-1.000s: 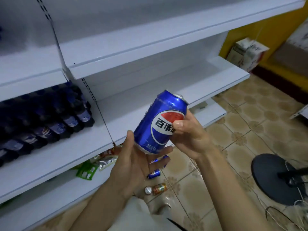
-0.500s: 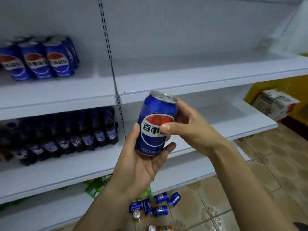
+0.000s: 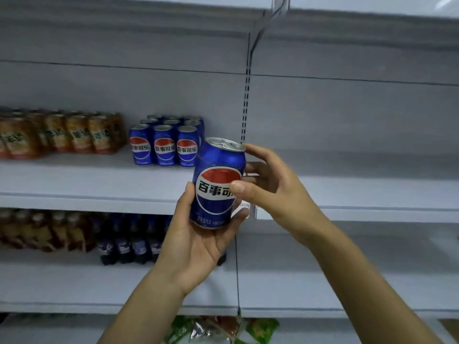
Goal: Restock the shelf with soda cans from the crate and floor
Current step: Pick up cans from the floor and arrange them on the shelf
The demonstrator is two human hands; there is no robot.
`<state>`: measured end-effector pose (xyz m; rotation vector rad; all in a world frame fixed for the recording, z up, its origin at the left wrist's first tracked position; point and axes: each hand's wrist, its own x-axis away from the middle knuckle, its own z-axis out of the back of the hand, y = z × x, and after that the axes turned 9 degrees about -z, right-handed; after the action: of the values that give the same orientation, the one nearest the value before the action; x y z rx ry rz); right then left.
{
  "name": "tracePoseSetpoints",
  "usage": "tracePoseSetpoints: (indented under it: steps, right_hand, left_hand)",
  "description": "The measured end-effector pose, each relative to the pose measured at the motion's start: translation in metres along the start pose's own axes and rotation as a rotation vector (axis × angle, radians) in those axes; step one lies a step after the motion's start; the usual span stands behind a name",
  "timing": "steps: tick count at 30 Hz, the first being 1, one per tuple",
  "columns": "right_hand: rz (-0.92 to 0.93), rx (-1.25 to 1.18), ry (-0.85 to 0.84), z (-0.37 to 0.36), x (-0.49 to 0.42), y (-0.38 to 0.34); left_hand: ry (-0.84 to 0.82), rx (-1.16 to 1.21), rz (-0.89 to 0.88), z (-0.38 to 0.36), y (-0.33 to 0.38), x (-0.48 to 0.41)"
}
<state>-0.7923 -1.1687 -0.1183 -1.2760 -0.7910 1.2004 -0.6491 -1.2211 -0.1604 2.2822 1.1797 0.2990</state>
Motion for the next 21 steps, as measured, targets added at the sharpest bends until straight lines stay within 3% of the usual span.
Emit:
tracePoseSetpoints:
  steps: [6,10,13,16,21]
  right_hand:
    - [0.062,0.211,0.127,-0.043,-0.038,-0.014]
    - [0.033,0.206,0.217,-0.047,-0.081,-0.021]
    - [-0.019,0.172,0.249,-0.034,-0.116,-0.021]
    - [-0.073,0.242,0.318,-0.018,-0.149,-0.011]
    - [-0.218,0.397,0.396,-0.008,-0.211,0.027]
  left_hand:
    - [-0.045,-0.096,-0.058,0.010,0.026,-0.035]
    - [-0.112,-0.284,-0.027,0.021,0.045,-0.079]
    - [-0.114,-0.698,-0.088,0.029,0.062,-0.117]
    - [-0.145,-1.229,-0.343,0.044,0.081,-0.144]
    - [-0.496,-2.126,-0.482,0.062,0.086,-0.148]
